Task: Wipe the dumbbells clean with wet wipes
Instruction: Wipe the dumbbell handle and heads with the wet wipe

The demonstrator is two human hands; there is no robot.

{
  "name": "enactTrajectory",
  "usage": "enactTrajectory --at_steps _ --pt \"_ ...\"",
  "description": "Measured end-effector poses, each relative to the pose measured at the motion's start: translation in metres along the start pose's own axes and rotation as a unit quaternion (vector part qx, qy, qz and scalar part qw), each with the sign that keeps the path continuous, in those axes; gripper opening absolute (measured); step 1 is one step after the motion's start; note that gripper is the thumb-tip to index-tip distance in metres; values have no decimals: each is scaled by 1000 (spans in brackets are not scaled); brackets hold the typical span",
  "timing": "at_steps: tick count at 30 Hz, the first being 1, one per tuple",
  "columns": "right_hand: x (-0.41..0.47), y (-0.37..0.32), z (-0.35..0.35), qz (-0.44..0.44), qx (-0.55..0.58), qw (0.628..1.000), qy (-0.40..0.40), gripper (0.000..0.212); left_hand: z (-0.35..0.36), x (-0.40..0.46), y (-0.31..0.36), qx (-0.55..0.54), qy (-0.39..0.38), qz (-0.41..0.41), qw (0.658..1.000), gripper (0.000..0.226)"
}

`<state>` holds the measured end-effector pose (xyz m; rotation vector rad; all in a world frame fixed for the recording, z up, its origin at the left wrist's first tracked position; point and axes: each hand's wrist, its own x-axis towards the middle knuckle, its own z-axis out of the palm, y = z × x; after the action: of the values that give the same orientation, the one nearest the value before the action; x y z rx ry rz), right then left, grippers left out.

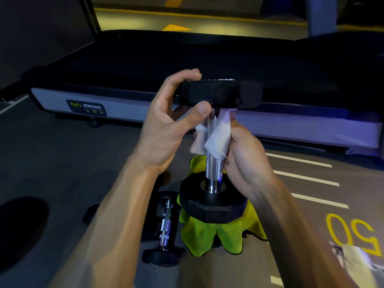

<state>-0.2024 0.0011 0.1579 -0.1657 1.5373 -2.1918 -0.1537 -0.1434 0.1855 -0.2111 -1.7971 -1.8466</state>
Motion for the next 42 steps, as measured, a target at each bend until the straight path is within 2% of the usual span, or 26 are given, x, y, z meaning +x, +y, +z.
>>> enactTrajectory --at_steps 3,5,6,8,11,13,16,18,20,23,26,30,33,34,36,38,42 --pt "-6 9 -7 32 -66 997 -1 37 -2 -1 -3 -14 -4 -12 1000 49" --pt "-5 1 -5 5 -172 985 17 32 -2 -1 -3 -11 -3 -15 1000 46" --pt "-3 -6 -1 -18 -209 977 42 38 -1 -1 -2 -4 -1 -13 1000 48" --pt "-1 -20 13 -77 -211 968 108 45 1 0 0 15 1 -10 1000 48" --pt "-3 -18 25 -118 -175 961 176 40 3 2 0 41 8 -7 999 42" --pt "-15 -9 31 -161 -217 950 156 37 2 3 -2 59 18 0 998 42" --pt "-20 -3 40 -228 -285 925 109 14 1 2 -1 69 17 -1 997 43" --pt "-16 -4 45 -242 -320 908 121 7 1 1 0 65 9 -2 998 44" --pt "-12 -6 44 -238 -336 901 140 9 3 1 2 60 3 -5 998 44" --pt "-11 -12 31 -215 -305 923 92 17 4 2 4 61 9 -3 998 43" --pt "-2 -12 18 -139 -240 960 25 28 3 3 2 71 16 2 997 42" --pt "4 -15 17 -88 -74 993 32 25 3 4 0 86 21 0 996 42" --pt "0 -16 18 -59 -19 997 42 32 3 3 2 79 16 -3 997 43" --pt "-2 -15 18 -67 -44 996 44 35 3 2 3 77 13 -1 997 43" --pt "-5 -11 14 -107 -172 978 50 39 3 0 4 75 11 3 997 42" --pt "-11 -9 8 -155 -307 938 38 39 4 -1 4 79 12 4 997 42" --pt "-25 -6 -7 -189 -483 855 6 39 5 0 5 83 3 -2 997 43"
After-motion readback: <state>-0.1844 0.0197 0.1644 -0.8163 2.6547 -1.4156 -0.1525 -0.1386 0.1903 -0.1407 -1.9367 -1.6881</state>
